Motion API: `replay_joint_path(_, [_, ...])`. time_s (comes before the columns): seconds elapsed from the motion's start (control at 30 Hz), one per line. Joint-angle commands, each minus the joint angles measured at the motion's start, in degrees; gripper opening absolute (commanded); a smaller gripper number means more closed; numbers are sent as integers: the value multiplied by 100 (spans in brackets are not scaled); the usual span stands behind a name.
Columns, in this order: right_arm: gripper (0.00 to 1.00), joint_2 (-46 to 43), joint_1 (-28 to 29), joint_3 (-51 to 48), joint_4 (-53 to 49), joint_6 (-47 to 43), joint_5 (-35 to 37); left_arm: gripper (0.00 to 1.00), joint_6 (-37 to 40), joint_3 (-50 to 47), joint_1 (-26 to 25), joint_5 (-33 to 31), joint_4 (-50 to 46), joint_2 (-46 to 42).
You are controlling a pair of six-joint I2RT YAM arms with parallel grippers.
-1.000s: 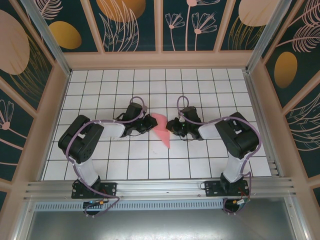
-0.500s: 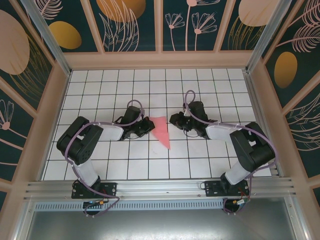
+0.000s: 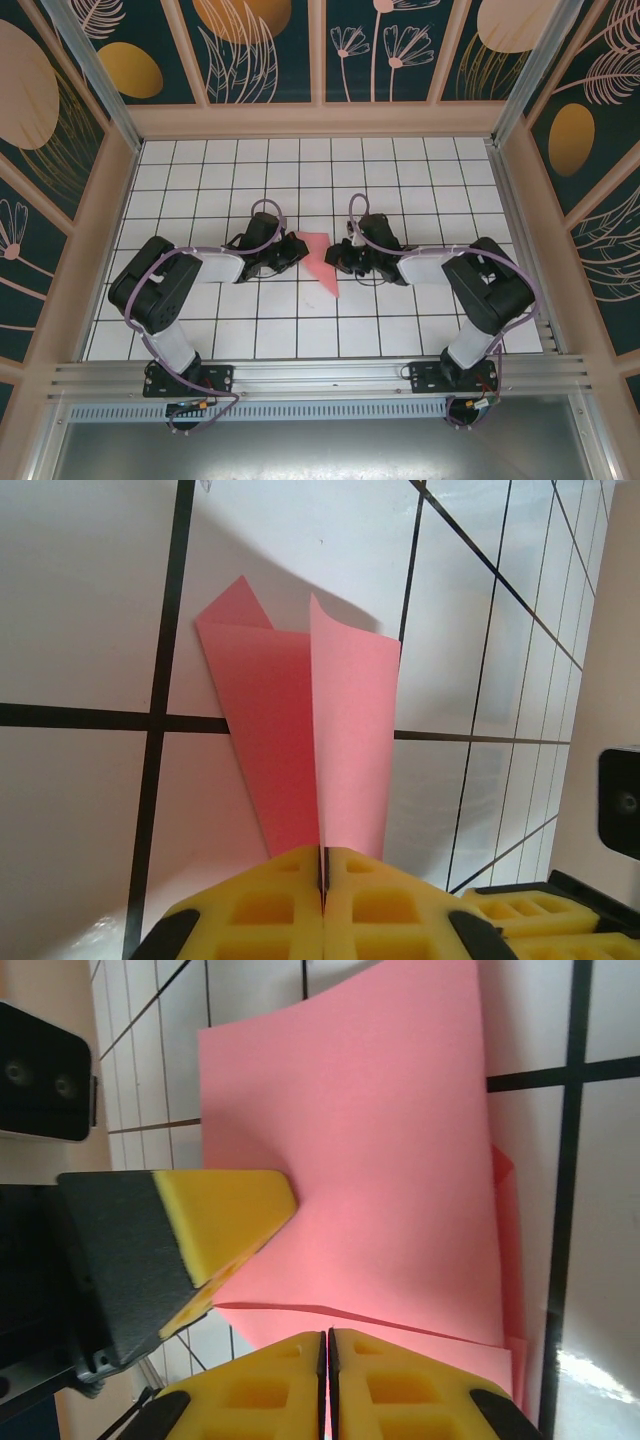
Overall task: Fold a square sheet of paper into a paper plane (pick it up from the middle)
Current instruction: Fold the wing for the fifth time at the center of the table.
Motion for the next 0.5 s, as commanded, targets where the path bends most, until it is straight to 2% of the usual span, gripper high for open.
replay_joint_path(0.0, [13,198,2,-115,201,41,-16,8,-36,7,28,-1,133,3])
replay_joint_path(0.23, [12,531,-44,-179,181,3,97,12,3,38,29,89,139,124])
replay_joint_path(0.47, [12,677,-128,-261,-31,-254,161,34,353,267,30,163,-221,194])
